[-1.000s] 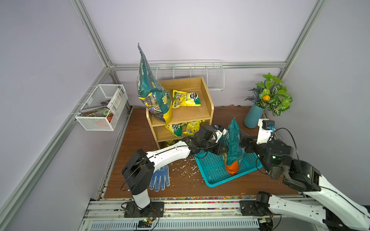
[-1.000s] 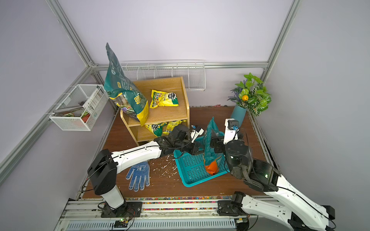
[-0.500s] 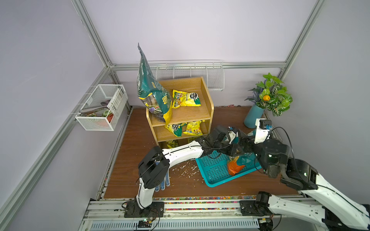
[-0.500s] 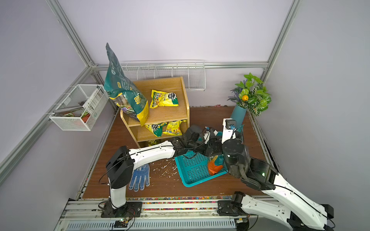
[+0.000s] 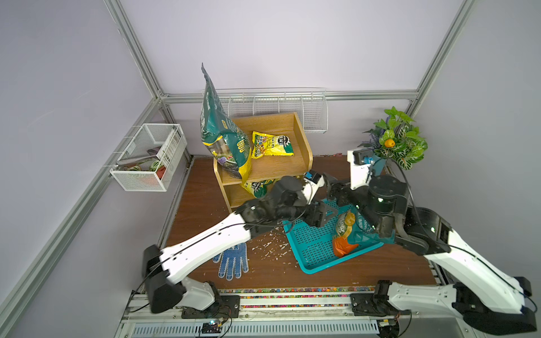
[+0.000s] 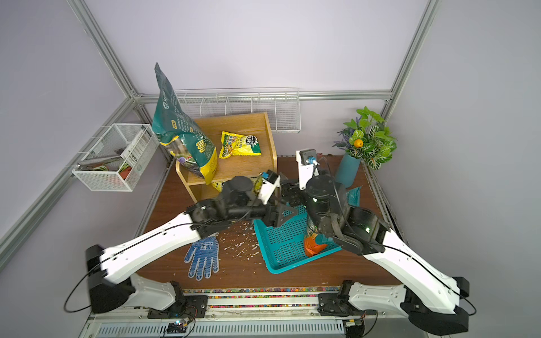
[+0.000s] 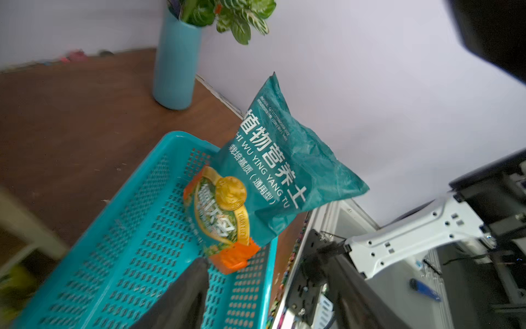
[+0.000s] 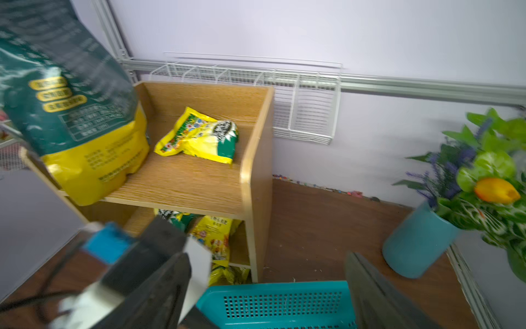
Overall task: Take down the fertilizer bag from the shelf
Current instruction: Adjust the fertilizer bag in the storage box, then pick up the fertilizer bag from the shelf.
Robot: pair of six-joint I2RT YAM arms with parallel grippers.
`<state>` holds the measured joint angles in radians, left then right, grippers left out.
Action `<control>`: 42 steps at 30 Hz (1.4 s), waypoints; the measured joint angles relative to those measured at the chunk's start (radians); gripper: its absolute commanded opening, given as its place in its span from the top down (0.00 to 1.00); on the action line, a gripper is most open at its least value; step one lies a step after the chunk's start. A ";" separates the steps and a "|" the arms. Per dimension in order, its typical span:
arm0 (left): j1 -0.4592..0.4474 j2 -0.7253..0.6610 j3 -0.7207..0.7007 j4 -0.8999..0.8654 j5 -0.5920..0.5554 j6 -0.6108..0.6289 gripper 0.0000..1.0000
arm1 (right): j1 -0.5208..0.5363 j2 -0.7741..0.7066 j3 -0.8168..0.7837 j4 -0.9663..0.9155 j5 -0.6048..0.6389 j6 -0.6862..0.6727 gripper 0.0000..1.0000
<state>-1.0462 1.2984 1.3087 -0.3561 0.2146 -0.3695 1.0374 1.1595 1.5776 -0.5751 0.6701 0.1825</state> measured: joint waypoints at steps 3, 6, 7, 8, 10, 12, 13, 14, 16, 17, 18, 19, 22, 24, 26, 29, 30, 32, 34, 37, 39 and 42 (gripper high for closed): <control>0.000 -0.189 -0.134 -0.001 -0.126 0.007 0.13 | 0.063 0.099 0.085 0.042 -0.053 -0.063 0.08; 0.001 -0.347 -0.262 -0.012 -0.267 0.005 0.08 | 0.090 0.170 0.124 0.109 -0.126 -0.124 0.06; 0.005 -0.389 -0.303 -0.019 -0.313 0.002 0.08 | 0.092 0.192 0.130 0.143 -0.154 -0.151 0.05; 0.012 -0.423 -0.333 -0.026 -0.345 0.000 0.07 | 0.092 0.211 0.137 0.171 -0.177 -0.174 0.03; 0.043 -0.481 -0.394 -0.042 -0.394 -0.012 0.08 | 0.092 0.265 0.168 0.234 -0.226 -0.228 0.02; 0.094 -0.512 -0.437 -0.056 -0.409 -0.030 0.08 | 0.092 0.332 0.231 0.275 -0.257 -0.272 0.02; 0.120 -0.522 -0.458 -0.060 -0.412 -0.040 0.08 | 0.092 0.371 0.275 0.290 -0.266 -0.291 0.02; 0.145 -0.529 -0.480 -0.066 -0.417 -0.051 0.08 | 0.092 0.416 0.327 0.305 -0.279 -0.311 0.02; 0.175 -0.536 -0.523 -0.072 -0.426 -0.070 0.07 | 0.092 0.496 0.421 0.333 -0.294 -0.341 0.02; 0.182 -0.537 -0.545 -0.074 -0.430 -0.079 0.07 | 0.092 0.529 0.460 0.344 -0.298 -0.355 0.01; 0.185 -0.536 -0.565 -0.077 -0.434 -0.087 0.07 | 0.092 0.565 0.503 0.356 -0.303 -0.367 0.02; 0.190 -0.535 -0.580 -0.078 -0.436 -0.092 0.07 | 0.091 0.590 0.532 0.363 -0.306 -0.374 0.01; 0.204 -0.534 -0.612 -0.083 -0.436 -0.109 0.07 | 0.086 0.678 0.640 0.393 -0.326 -0.407 0.01; 0.219 -0.534 -0.619 -0.082 -0.432 -0.115 0.07 | 0.080 0.740 0.718 0.422 -0.338 -0.438 0.01; 0.231 -0.534 -0.621 -0.075 -0.423 -0.116 0.07 | 0.069 0.796 0.780 0.453 -0.355 -0.460 0.01; 0.238 -0.534 -0.621 -0.061 -0.415 -0.116 0.07 | 0.047 0.863 0.838 0.496 -0.394 -0.463 0.02; 0.240 -0.533 -0.621 -0.056 -0.409 -0.116 0.07 | 0.039 0.879 0.846 0.512 -0.409 -0.460 0.02; 0.241 -0.529 -0.621 -0.048 -0.399 -0.116 0.07 | 0.024 0.902 0.850 0.544 -0.432 -0.451 0.05; 0.241 -0.523 -0.621 -0.041 -0.391 -0.115 0.07 | 0.012 0.922 0.852 0.577 -0.456 -0.435 0.14; 0.244 -0.513 -0.621 -0.037 -0.377 -0.115 0.07 | 0.002 0.960 0.890 0.599 -0.492 -0.403 0.43; 0.248 -0.509 -0.622 -0.037 -0.372 -0.115 0.07 | 0.002 0.978 0.911 0.607 -0.518 -0.378 0.75; 0.250 -0.508 -0.627 -0.034 -0.370 -0.115 0.07 | 0.000 0.989 0.913 0.608 -0.538 -0.351 1.00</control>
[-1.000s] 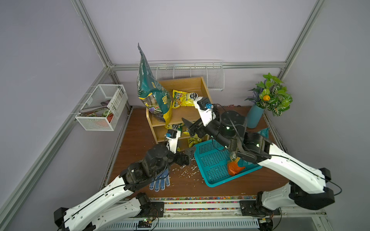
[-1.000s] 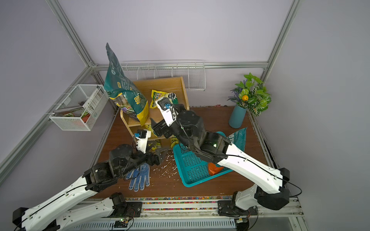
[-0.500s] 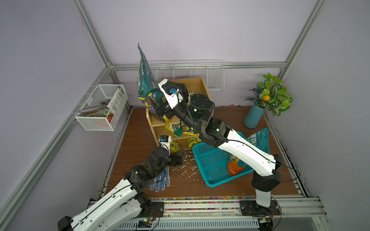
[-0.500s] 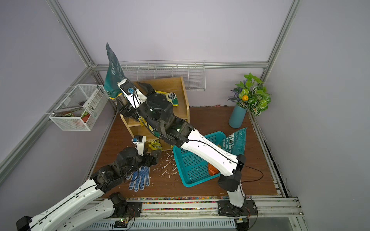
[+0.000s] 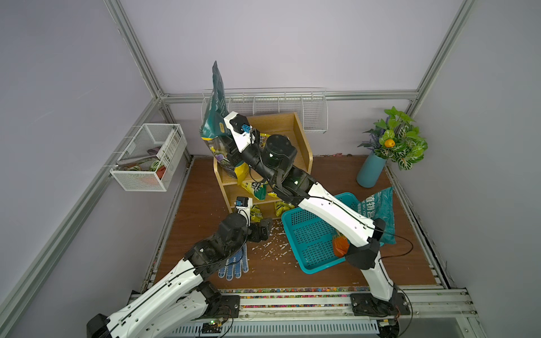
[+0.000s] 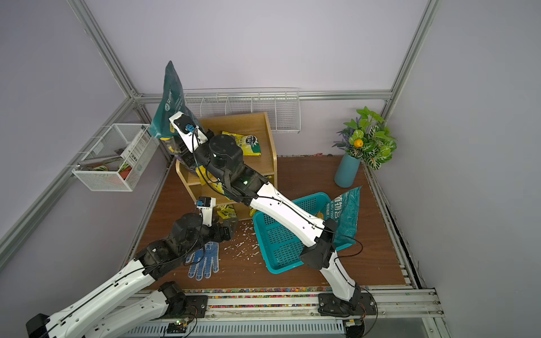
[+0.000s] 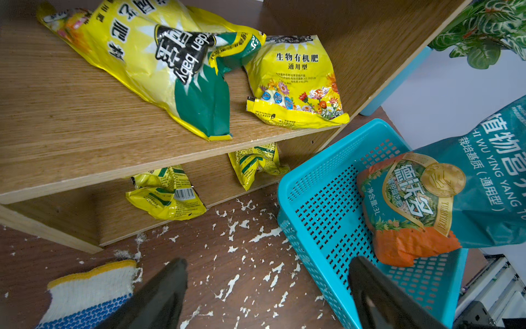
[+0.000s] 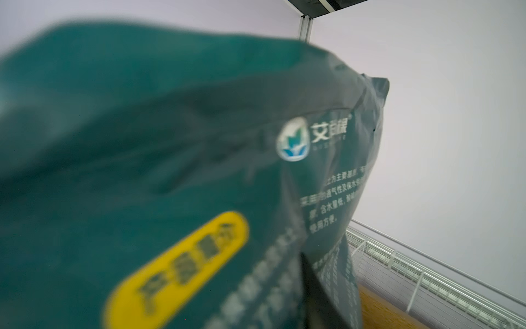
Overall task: Take down the fertilizer bag from the shelf
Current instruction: Pick up the fertilizer bag from the shelf.
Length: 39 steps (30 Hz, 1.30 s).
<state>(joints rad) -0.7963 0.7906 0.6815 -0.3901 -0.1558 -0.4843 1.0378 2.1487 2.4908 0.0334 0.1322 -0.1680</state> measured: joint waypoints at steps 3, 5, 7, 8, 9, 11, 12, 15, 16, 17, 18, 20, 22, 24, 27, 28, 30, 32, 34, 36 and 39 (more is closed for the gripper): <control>0.000 -0.001 -0.013 0.009 0.000 0.000 0.07 | -0.005 0.001 0.000 -0.003 -0.018 0.026 1.00; 0.003 0.000 -0.023 0.013 0.002 0.000 0.07 | -0.010 0.001 0.000 -0.002 -0.033 0.034 1.00; 0.004 0.000 -0.031 0.016 0.005 0.000 0.07 | -0.012 -0.001 0.000 -0.003 -0.048 0.041 1.00; 0.005 0.002 -0.034 0.016 0.007 0.000 0.07 | -0.014 -0.003 0.000 -0.008 -0.057 0.044 1.00; 0.005 0.005 -0.034 0.017 0.008 0.000 0.07 | -0.018 -0.008 0.000 -0.017 -0.068 0.048 1.00; 0.005 0.011 -0.035 0.023 0.016 -0.001 0.07 | -0.026 -0.022 0.000 -0.042 -0.097 0.060 1.00; 0.005 0.014 -0.036 0.026 0.019 -0.001 0.07 | -0.032 -0.032 0.000 -0.062 -0.116 0.068 1.00; 0.005 0.026 -0.040 0.038 0.027 -0.001 0.07 | -0.050 -0.075 -0.004 -0.122 -0.176 0.095 1.00; 0.005 0.030 -0.040 0.040 0.031 -0.001 0.07 | -0.055 -0.092 -0.007 -0.140 -0.194 0.104 1.00; 0.005 0.036 -0.040 0.043 0.033 -0.001 0.07 | -0.058 -0.114 -0.014 -0.162 -0.216 0.114 1.00; 0.005 0.041 -0.040 0.046 0.034 -0.001 0.07 | -0.059 -0.137 -0.022 -0.182 -0.234 0.122 1.00; 0.005 0.051 -0.040 0.052 0.038 -0.001 0.07 | -0.058 -0.196 -0.061 -0.207 -0.268 0.131 1.00; 0.005 0.063 -0.040 0.056 0.043 -0.001 0.07 | -0.055 -0.264 -0.112 -0.225 -0.296 0.137 1.00; 0.005 0.074 -0.040 0.060 0.049 -0.002 0.07 | -0.050 -0.340 -0.168 -0.240 -0.319 0.138 1.00; 0.005 0.088 -0.040 0.068 0.053 -0.001 0.07 | -0.045 -0.468 -0.285 -0.246 -0.342 0.138 1.00; 0.005 0.092 -0.040 0.072 0.053 -0.001 0.07 | -0.045 -0.514 -0.333 -0.243 -0.345 0.138 1.00; 0.005 0.102 -0.040 0.081 0.057 -0.001 0.07 | -0.045 -0.617 -0.443 -0.239 -0.344 0.138 1.00; 0.005 0.115 -0.040 0.088 0.062 0.000 0.07 | -0.045 -0.711 -0.541 -0.245 -0.336 0.138 1.00; 0.005 0.133 -0.040 0.094 0.069 0.000 0.07 | -0.045 -0.795 -0.623 -0.263 -0.316 0.134 1.00; 0.005 0.156 -0.039 0.098 0.077 0.002 0.08 | -0.045 -0.879 -0.700 -0.295 -0.285 0.126 1.00; 0.005 0.186 -0.038 0.109 0.089 0.008 0.08 | -0.045 -0.985 -0.799 -0.347 -0.225 0.120 1.00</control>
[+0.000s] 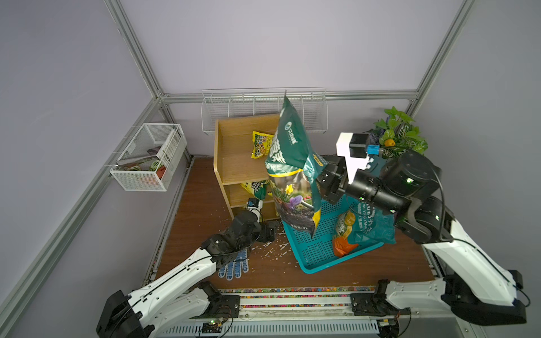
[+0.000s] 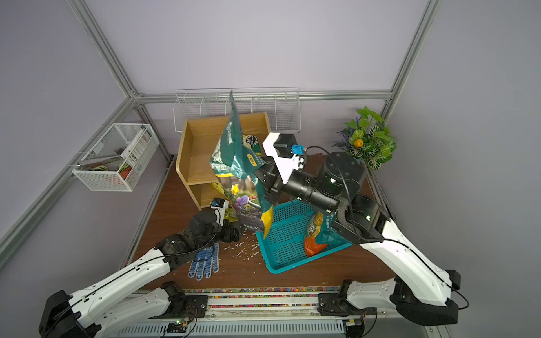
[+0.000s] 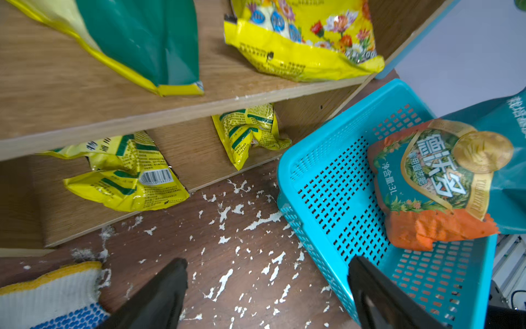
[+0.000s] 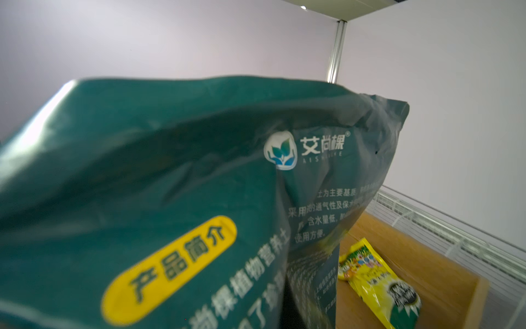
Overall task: Take down the fertilizer bag from the shelf
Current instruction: Pick up the fertilizer bag from the shelf, then place the fertilizer bag in the storage box.
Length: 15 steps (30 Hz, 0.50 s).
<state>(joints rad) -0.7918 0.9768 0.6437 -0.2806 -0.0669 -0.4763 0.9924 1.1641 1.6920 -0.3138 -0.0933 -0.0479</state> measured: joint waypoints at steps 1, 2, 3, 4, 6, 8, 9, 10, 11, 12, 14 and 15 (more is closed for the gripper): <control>0.000 0.008 0.001 0.003 0.005 0.001 0.08 | 0.000 -0.029 -0.029 -0.016 0.020 0.000 1.00; 0.000 0.018 0.005 0.006 0.009 0.003 0.08 | 0.000 -0.060 -0.064 -0.035 0.043 0.001 1.00; 0.000 0.028 0.010 0.011 0.014 0.003 0.08 | 0.000 -0.090 -0.098 -0.053 0.069 0.003 1.00; 0.000 0.037 0.016 0.016 0.018 0.004 0.08 | 0.000 -0.112 -0.124 -0.073 0.091 0.005 1.00; 0.000 0.054 0.031 0.029 0.027 0.008 0.08 | 0.000 -0.154 -0.189 -0.101 0.143 0.011 1.00; 0.000 0.070 0.043 0.038 0.039 0.011 0.08 | 0.000 -0.183 -0.249 -0.119 0.192 0.019 1.00; 0.000 0.079 0.050 0.043 0.050 0.016 0.09 | 0.000 -0.198 -0.286 -0.128 0.220 0.023 1.00; 0.000 0.087 0.055 0.048 0.061 0.019 0.09 | 0.000 -0.209 -0.320 -0.130 0.244 0.026 1.00; 0.000 0.095 0.061 0.051 0.077 0.022 0.09 | 0.000 -0.222 -0.363 -0.127 0.270 0.029 1.00; 0.000 0.103 0.068 0.055 0.092 0.025 0.09 | 0.000 -0.235 -0.409 -0.117 0.294 0.029 1.00; 0.000 0.122 0.081 0.061 0.122 0.029 0.09 | 0.000 -0.251 -0.491 -0.096 0.336 0.028 1.00; 0.000 0.133 0.091 0.063 0.142 0.033 0.09 | -0.002 -0.255 -0.536 -0.079 0.359 0.026 1.00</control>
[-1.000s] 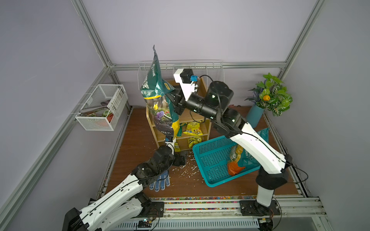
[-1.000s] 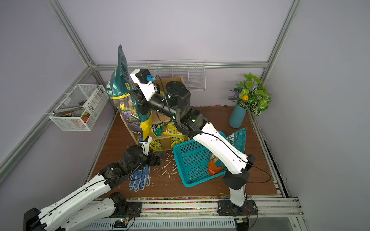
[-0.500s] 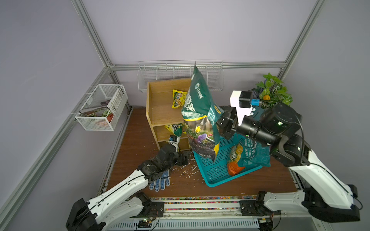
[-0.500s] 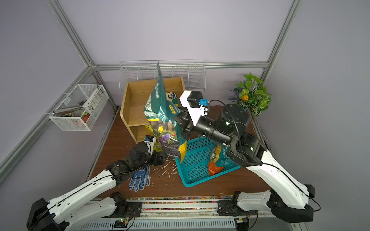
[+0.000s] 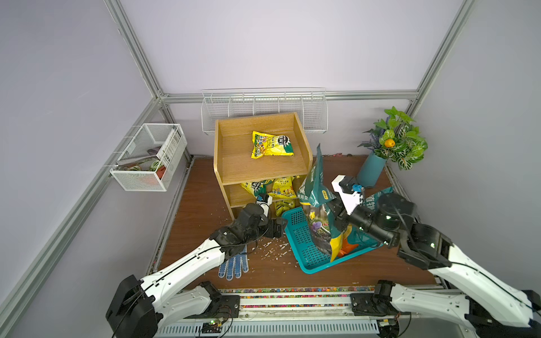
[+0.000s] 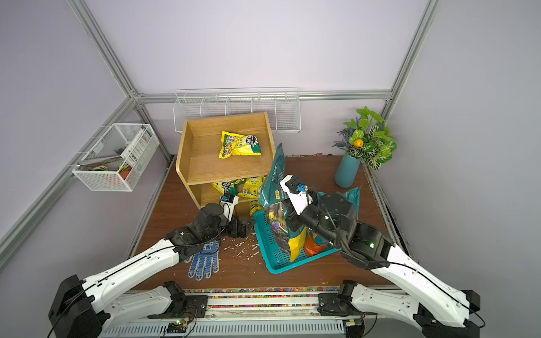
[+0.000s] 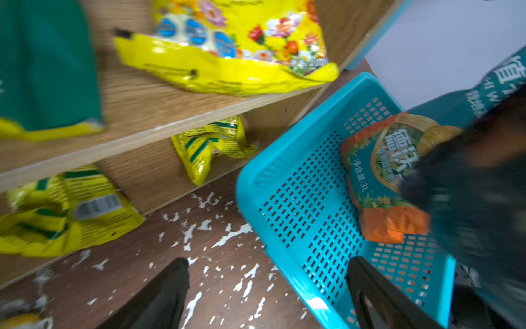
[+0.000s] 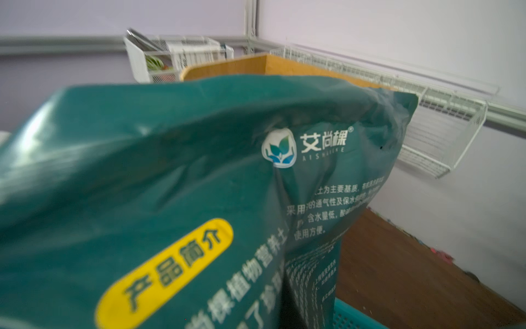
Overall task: Take down the fertilizer bag from the shelf
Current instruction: Place the fertilizer bag in the storage box.
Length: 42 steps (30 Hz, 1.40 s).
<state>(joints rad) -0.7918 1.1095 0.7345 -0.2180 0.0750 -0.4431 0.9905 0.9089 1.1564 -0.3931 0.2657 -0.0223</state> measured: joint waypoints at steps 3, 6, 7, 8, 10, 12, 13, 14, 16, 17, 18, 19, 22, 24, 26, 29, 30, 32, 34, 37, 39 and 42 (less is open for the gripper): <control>0.000 0.033 0.033 0.000 0.039 0.010 0.11 | -0.014 0.014 -0.086 0.040 0.060 0.000 1.00; 0.000 0.062 0.066 -0.005 0.065 0.012 0.11 | -0.046 0.038 -0.148 0.124 0.093 0.000 1.00; 0.000 0.067 0.072 -0.005 0.071 0.012 0.11 | -0.057 0.042 -0.168 0.159 0.098 0.001 1.00; 0.000 0.069 0.076 -0.005 0.078 0.012 0.11 | -0.071 0.048 -0.196 0.206 0.103 0.000 1.00; 0.000 0.069 0.077 -0.007 0.084 0.011 0.11 | -0.095 0.058 -0.241 0.288 0.117 0.000 1.00; 0.000 0.069 0.077 -0.010 0.087 0.011 0.11 | -0.117 0.069 -0.284 0.364 0.140 -0.005 1.00; 0.000 0.067 0.077 -0.011 0.088 0.010 0.11 | -0.123 0.072 -0.300 0.389 0.150 -0.010 1.00; 0.000 0.065 0.076 -0.011 0.088 0.010 0.11 | -0.130 0.074 -0.320 0.417 0.164 -0.020 1.00; 0.000 0.061 0.075 -0.011 0.088 0.010 0.11 | -0.136 0.074 -0.359 0.472 0.190 -0.043 1.00; 0.000 0.059 0.075 -0.011 0.088 0.010 0.11 | -0.138 0.074 -0.380 0.501 0.202 -0.055 1.00; 0.000 0.059 0.074 -0.011 0.089 0.010 0.11 | -0.138 0.074 -0.400 0.520 0.214 -0.065 1.00; 0.000 0.059 0.075 -0.011 0.090 0.010 0.11 | -0.139 0.074 -0.417 0.535 0.221 -0.070 1.00; 0.000 0.062 0.075 -0.010 0.100 0.010 0.11 | -0.141 0.071 -0.486 0.570 0.243 -0.055 1.00; 0.000 0.070 0.075 -0.005 0.109 0.010 0.11 | -0.141 0.053 -0.547 0.584 0.243 -0.010 1.00; 0.000 0.083 0.075 -0.003 0.114 0.009 0.11 | -0.138 0.007 -0.610 0.610 0.240 0.050 0.84; 0.000 0.105 0.075 0.000 0.129 0.009 0.11 | -0.139 -0.104 -0.673 0.612 0.237 0.159 0.32; 0.000 0.114 0.076 0.001 0.134 0.009 0.11 | -0.139 -0.139 -0.684 0.590 0.235 0.192 0.25; 0.000 0.135 0.079 0.000 0.143 0.010 0.11 | -0.139 -0.190 -0.685 0.526 0.230 0.245 0.16; 0.000 0.161 0.087 0.000 0.155 0.010 0.12 | -0.139 -0.232 -0.670 0.450 0.218 0.287 0.11; 0.000 0.201 0.109 0.001 0.172 0.010 0.12 | -0.139 -0.263 -0.599 0.328 0.193 0.328 0.10; 0.000 0.227 0.130 0.002 0.182 0.010 0.12 | -0.139 -0.256 -0.502 0.232 0.175 0.358 0.10; 0.000 0.258 0.164 0.006 0.190 0.010 0.12 | -0.139 -0.223 -0.338 0.156 0.167 0.400 0.10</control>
<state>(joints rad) -0.7921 1.3678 0.8982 -0.2123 0.2646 -0.4328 0.8516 0.6857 0.8181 -0.2371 0.4328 0.3775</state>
